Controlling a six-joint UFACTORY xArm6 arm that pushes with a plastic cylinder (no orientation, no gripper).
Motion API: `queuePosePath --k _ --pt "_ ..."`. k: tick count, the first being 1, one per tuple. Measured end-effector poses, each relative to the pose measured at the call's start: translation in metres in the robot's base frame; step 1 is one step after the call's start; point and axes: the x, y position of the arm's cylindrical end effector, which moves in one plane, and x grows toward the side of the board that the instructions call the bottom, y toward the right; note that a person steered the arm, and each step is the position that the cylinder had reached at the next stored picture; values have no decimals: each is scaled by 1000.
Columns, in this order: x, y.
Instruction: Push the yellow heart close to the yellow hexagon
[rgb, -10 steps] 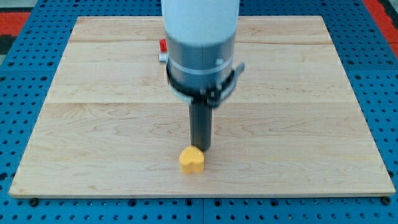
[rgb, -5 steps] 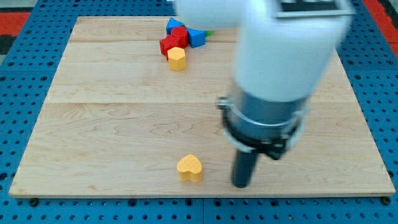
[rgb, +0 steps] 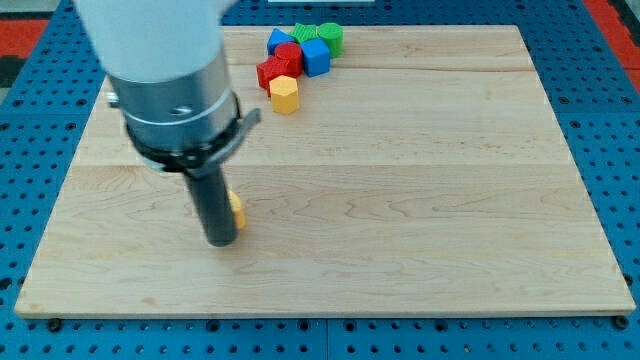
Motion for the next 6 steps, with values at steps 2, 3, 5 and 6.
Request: queuePosePath --k 2,3,5,6 --pt "-107 43" --pt "-135 92" --pt "-182 135" --pt "-145 151"
